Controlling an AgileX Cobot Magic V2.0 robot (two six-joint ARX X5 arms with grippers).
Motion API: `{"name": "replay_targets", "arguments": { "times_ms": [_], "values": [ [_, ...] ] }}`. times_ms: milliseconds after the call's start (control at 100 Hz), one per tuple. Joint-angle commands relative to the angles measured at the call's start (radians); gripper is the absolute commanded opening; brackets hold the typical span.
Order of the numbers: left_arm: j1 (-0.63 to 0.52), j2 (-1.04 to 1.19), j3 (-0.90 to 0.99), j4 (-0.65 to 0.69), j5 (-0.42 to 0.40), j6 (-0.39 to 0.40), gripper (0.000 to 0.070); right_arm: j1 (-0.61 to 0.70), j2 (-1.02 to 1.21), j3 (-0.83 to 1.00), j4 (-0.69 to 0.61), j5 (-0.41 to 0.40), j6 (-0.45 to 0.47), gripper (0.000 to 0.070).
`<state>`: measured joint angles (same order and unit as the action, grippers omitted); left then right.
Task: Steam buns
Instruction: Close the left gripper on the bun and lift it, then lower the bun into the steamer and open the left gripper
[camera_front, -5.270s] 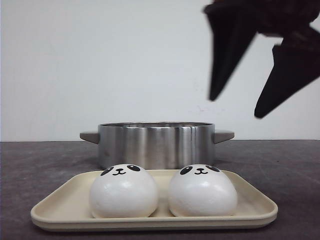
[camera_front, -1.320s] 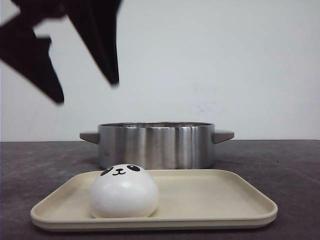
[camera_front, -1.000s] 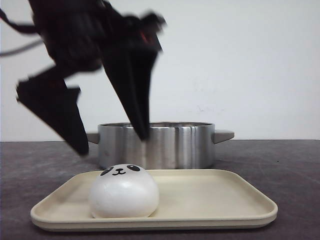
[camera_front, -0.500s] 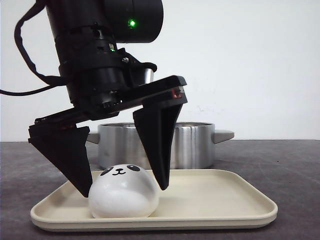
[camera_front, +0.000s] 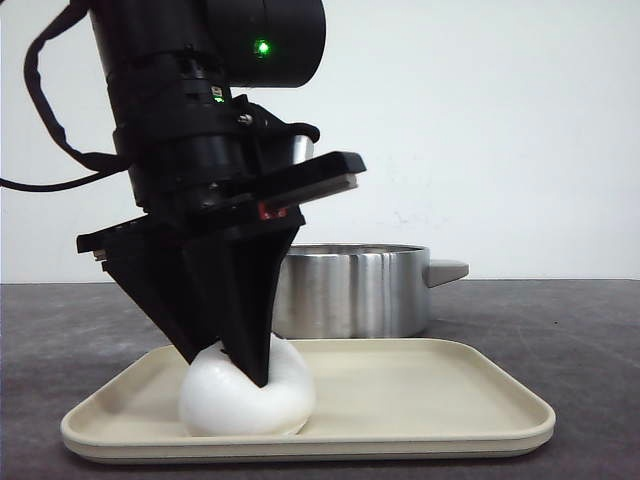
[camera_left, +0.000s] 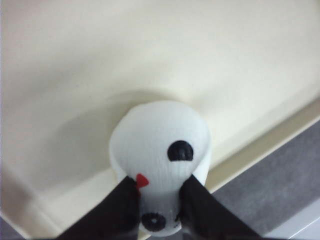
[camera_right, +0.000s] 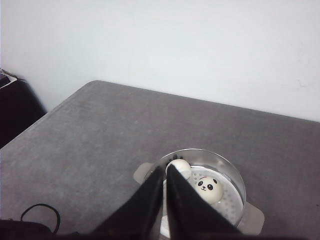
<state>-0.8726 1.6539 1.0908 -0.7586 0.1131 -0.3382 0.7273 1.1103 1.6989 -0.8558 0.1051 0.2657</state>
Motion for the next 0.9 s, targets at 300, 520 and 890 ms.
{"name": "replay_targets", "arguments": {
  "times_ms": [300, 520, 890],
  "values": [
    [-0.020, -0.119, 0.113, -0.011, -0.008, 0.048, 0.0000, 0.010, 0.006, 0.019, -0.006, 0.001, -0.012, 0.0003],
    [-0.004, -0.195, 0.311, 0.001, -0.075, 0.063, 0.0000, 0.010, 0.006, 0.019, -0.005, 0.001, -0.016, 0.0003],
    [0.193, -0.092, 0.419, 0.115, -0.112, 0.125, 0.0000, 0.010, 0.007, 0.019, 0.003, 0.002, -0.045, 0.0003]
  ]
}}
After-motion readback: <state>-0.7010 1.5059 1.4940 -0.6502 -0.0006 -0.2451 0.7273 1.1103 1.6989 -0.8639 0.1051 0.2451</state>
